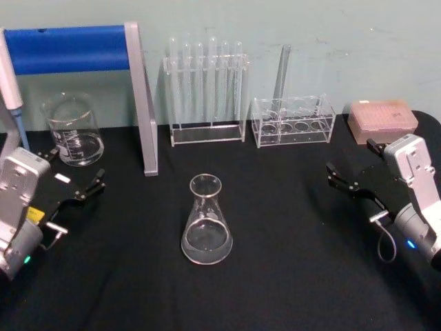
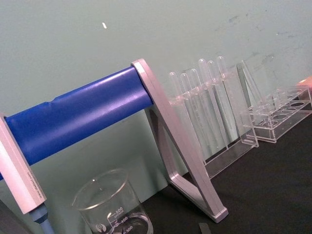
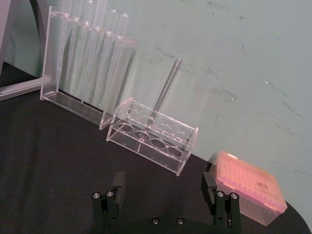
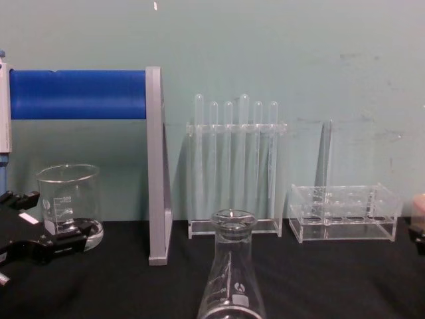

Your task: Grasp the erlenmeyer flask with one hand, shake it three times, then place it back.

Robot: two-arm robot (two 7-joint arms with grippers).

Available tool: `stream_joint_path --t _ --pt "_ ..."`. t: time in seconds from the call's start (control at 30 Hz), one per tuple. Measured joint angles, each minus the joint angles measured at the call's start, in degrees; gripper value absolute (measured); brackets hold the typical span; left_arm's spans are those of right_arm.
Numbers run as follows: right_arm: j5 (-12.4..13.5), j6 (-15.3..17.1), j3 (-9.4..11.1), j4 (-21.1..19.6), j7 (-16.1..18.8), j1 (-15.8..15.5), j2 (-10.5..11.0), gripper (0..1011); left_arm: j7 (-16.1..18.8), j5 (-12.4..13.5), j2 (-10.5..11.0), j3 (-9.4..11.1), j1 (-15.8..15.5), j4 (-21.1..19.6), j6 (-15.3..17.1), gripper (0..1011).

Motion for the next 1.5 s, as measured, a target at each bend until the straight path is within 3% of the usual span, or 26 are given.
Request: stream_joint_path --t 1.0,1.37,1.5 --pt "0.0 0.0 0.1 0.0 0.2 0.0 -0.1 1000 0.0 0.0 0.0 0.0 0.0 0.0 0.0 1001" --pt "2.9 0.0 1.9 -1.8 4.9 -1.6 -1.1 1000 0.0 0.0 0.0 0.0 0.0 0.0 0.0 1001" --pt "5.0 0.1 2.1 -3.6 8.3 -2.6 -1.5 1000 0.0 0.0 0.0 0.0 0.0 0.0 0.0 1001"
